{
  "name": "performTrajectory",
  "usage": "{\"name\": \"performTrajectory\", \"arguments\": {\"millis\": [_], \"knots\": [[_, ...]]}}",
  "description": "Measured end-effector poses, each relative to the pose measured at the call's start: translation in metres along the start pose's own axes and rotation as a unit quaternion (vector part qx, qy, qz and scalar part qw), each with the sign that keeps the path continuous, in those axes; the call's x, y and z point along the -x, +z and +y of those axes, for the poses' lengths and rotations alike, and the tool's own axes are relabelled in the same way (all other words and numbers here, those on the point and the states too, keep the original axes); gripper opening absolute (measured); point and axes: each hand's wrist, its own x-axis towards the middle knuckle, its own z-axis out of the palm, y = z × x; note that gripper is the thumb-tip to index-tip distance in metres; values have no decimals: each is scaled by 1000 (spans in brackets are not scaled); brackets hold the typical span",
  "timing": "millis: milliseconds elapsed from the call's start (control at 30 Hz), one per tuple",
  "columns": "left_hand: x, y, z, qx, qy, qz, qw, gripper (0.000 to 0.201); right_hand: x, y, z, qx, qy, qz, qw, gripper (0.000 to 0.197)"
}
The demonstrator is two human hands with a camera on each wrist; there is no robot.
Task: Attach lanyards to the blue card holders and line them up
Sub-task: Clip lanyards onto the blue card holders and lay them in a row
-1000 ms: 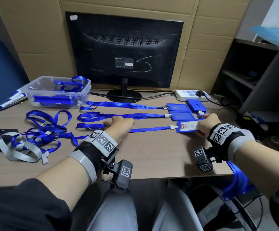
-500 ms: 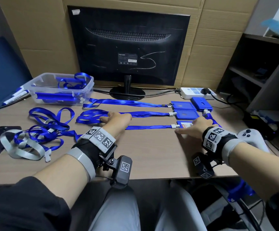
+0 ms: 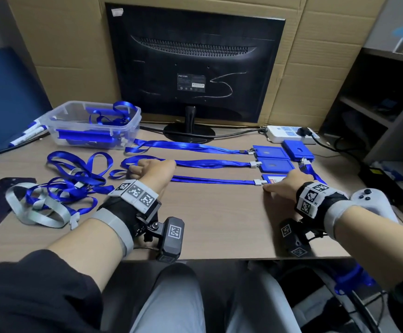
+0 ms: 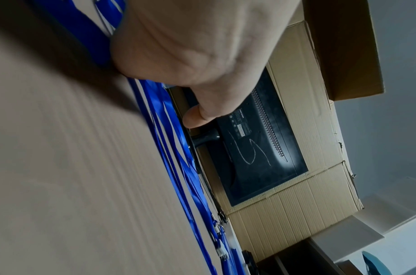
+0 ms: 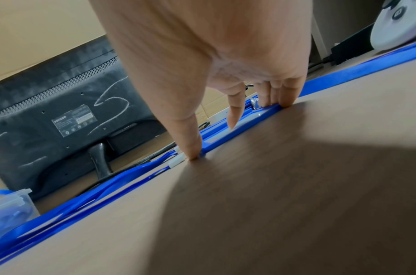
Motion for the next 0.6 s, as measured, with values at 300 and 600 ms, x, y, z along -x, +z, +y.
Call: {"name": "performTrajectory", "arguments": {"millis": [300, 600], "knots": [[-5, -1, -1, 7, 5, -14, 1000, 96, -6, 1, -2, 14, -3, 3, 1000, 65], [-3, -2, -4, 12, 9, -17, 1000, 99, -10, 2, -7, 11, -1, 10, 1000, 67]]}}
